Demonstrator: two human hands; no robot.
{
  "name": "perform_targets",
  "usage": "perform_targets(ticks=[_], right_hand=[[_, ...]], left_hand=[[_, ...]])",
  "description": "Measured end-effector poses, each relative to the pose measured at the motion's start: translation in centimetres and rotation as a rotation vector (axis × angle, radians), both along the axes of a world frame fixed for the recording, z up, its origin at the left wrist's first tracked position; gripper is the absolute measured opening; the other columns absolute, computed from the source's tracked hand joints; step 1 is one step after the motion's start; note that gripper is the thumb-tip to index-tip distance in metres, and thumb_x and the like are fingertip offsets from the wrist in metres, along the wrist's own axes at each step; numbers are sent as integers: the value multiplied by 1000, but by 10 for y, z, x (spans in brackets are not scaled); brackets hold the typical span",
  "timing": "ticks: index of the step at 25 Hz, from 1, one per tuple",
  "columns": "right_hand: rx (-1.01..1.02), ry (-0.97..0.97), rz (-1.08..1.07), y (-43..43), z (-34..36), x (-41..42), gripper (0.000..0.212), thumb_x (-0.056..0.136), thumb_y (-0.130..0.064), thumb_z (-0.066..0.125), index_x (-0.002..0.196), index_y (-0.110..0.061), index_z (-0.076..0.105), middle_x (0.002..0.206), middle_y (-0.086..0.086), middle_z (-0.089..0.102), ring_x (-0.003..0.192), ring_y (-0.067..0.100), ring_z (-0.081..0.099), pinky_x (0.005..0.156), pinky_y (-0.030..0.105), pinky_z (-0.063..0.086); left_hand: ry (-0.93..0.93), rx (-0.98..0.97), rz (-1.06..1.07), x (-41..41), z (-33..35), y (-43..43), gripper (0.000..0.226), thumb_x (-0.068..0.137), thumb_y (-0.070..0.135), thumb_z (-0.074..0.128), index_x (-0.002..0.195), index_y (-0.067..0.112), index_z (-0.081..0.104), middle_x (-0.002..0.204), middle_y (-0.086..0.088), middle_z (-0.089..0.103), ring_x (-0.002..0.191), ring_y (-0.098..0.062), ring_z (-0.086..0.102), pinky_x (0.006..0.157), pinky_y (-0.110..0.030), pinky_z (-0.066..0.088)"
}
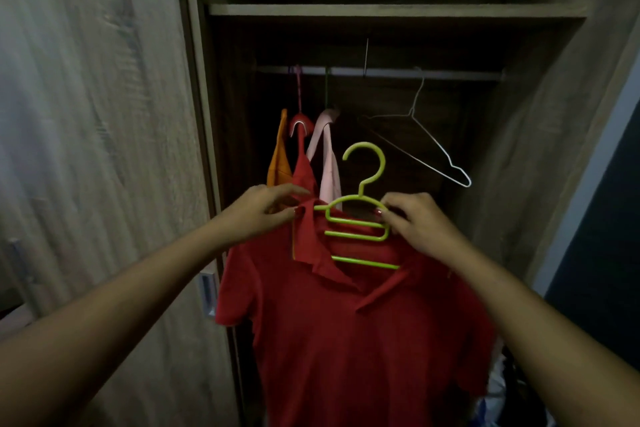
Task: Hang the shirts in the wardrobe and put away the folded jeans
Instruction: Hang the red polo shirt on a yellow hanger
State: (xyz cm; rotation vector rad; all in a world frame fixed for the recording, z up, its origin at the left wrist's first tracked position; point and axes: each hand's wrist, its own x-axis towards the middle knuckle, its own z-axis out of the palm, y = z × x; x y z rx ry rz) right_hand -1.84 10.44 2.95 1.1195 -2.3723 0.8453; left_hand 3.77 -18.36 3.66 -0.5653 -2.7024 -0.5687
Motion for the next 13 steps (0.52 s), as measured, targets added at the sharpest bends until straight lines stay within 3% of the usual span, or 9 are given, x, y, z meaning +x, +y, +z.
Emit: perform_targets(ticks=[2,5,7,10,13], right_hand=[[-19,-45,-12,9,16,4,19,91,-16,58,75,-27,57,55,-9,56,54,4,55,54,15,39],[22,-229,18,30,39,12,10,91,-15,59,81,-15,61,57,-2,61,50,4,57,52,14,41],[17,-361,51,45,54,18,13,91,-14,58,83,-5,60,55,1,60,45,5,55,46,13,39],[-62,-510,-22,70,69,24,18,90,-19,59,79,-6,62,52,4,57,40,5,47,40,13,35],[-170,-693,-99,94,78,19,15,89,-16,60,87,-4,68,55,4,56,48,10,48,44,18,40]], left_hand=[[55,-122,33,-8,-5,-6,26,91,55,38,107,41,54,104,16,63,98,-6,56,89,-47,49],[-65,157,-86,-15,3,11,38,93,52,36,97,26,62,98,3,68,97,-14,63,90,-46,49],[-157,324,-119,-27,12,30,48,94,54,34,109,23,67,116,4,68,111,-9,61,104,-36,45],[-212,200,-29,-55,26,63,48,100,44,26,130,22,56,138,1,53,129,-11,45,110,-24,29],[-291,119,193,-80,21,75,55,102,39,21,127,3,54,136,-15,51,132,-29,44,104,-27,32]])
